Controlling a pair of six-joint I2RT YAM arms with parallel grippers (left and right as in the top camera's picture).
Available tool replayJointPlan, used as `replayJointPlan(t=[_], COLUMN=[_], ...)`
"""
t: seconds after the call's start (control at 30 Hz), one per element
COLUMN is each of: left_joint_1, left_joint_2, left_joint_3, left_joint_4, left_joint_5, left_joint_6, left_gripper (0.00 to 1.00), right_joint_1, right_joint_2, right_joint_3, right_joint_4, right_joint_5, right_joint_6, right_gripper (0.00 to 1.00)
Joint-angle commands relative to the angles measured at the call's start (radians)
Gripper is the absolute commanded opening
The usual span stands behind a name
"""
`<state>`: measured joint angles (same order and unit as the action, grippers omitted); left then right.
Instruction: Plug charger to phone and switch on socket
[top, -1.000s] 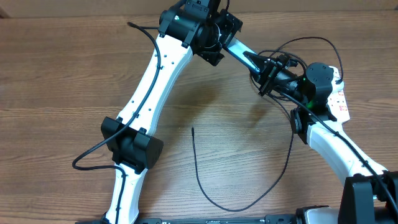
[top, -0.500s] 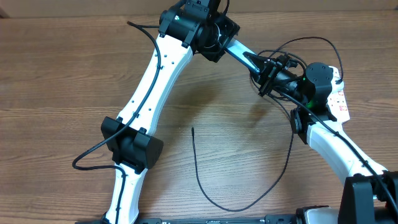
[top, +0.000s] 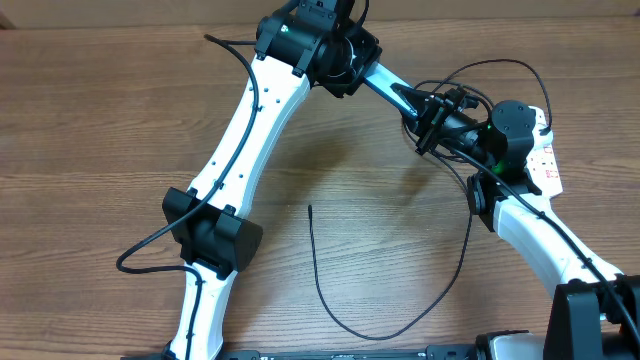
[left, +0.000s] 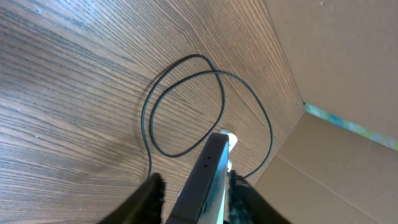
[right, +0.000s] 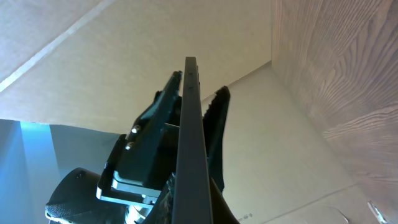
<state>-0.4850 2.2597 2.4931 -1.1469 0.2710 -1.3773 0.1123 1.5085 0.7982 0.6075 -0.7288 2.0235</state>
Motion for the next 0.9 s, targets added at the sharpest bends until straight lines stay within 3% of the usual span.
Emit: replayJointPlan(t=[0.0, 0.4, 0.87], left_joint_1=[-0.008, -0.009, -0.009], left_joint_2=[0.013, 0.029, 0.030], left_joint_3=[-0.007, -0.007, -0.007], left_joint_4=[-0.001, -0.002, 0.042], left_joint_5=[-0.020, -0.019, -0.015], left_joint_6=[0.017, 0.021, 0.074], left_gripper=[0.31, 0.18, 0.25], right_joint_1=[0.006, 0.006, 0.005], right_joint_2=[-0.007, -0.007, -0.007], right_joint_3=[0.026, 0.026, 0.026], right_joint_4=[0.015, 0.016, 0.016], right_joint_5=[-0.006, -0.009, 0.003], right_joint_6=[0.138, 0.138, 0.138], right_gripper=[0.04, 0.04, 0.04])
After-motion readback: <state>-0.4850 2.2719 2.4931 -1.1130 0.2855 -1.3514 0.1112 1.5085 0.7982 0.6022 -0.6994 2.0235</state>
